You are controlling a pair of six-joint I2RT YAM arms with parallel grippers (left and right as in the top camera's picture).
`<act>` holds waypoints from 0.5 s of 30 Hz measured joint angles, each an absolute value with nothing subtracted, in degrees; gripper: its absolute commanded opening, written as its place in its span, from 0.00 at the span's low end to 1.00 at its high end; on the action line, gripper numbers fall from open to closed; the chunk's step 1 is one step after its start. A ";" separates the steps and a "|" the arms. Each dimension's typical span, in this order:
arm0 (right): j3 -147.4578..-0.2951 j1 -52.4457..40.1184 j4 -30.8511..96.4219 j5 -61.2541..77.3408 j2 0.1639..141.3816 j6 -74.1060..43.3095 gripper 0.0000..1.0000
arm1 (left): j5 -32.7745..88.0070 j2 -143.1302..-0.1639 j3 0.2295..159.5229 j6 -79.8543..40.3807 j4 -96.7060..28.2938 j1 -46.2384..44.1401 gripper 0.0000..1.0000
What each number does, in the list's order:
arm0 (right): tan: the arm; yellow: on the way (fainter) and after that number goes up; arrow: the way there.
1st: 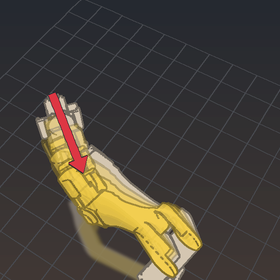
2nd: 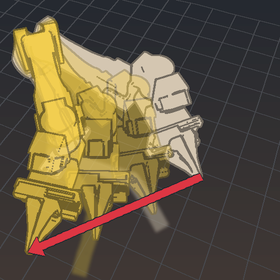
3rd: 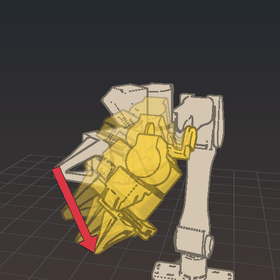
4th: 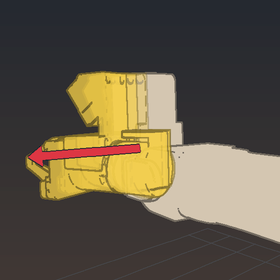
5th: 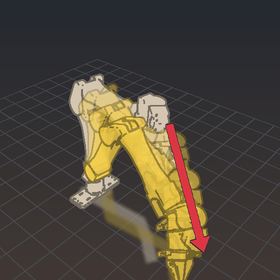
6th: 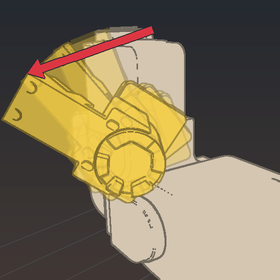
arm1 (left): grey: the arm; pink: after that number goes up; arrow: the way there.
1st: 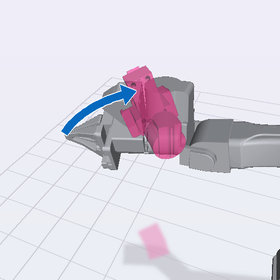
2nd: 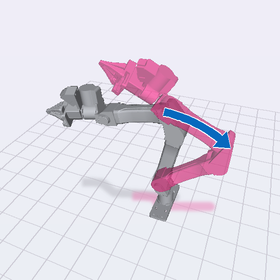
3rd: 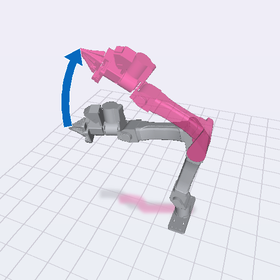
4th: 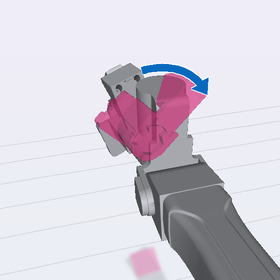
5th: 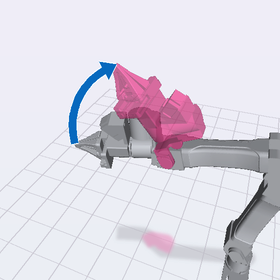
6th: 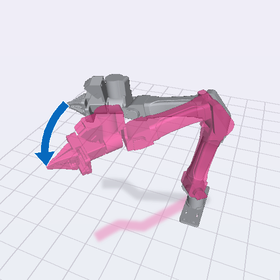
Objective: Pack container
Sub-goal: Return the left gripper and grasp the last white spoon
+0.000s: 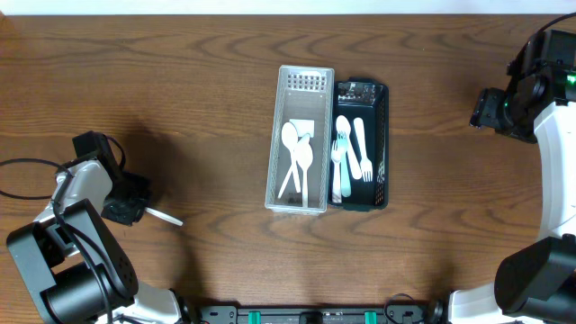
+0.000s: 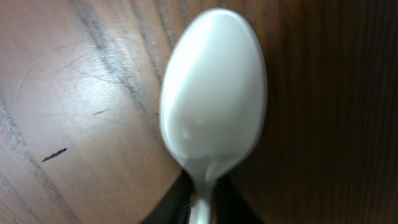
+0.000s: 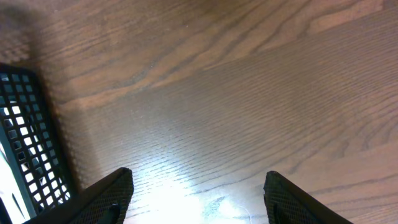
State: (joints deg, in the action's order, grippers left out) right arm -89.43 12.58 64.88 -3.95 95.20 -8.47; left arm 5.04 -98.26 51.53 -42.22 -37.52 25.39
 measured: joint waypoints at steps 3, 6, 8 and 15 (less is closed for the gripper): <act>-89.43 12.58 64.90 -4.14 95.20 -8.45 0.71 | 5.28 -98.26 51.53 -42.11 -37.54 25.39 0.06; -89.43 12.58 64.88 -4.36 95.20 -8.45 0.70 | 5.34 -98.26 51.53 -42.13 -37.56 25.39 0.06; -89.43 12.58 64.86 -4.49 95.20 -8.45 0.71 | 5.37 -98.26 51.53 -42.13 -37.56 25.39 0.06; -89.43 12.58 64.66 -4.56 95.20 -8.45 0.71 | 5.63 -98.24 52.34 -40.16 -42.30 24.93 0.06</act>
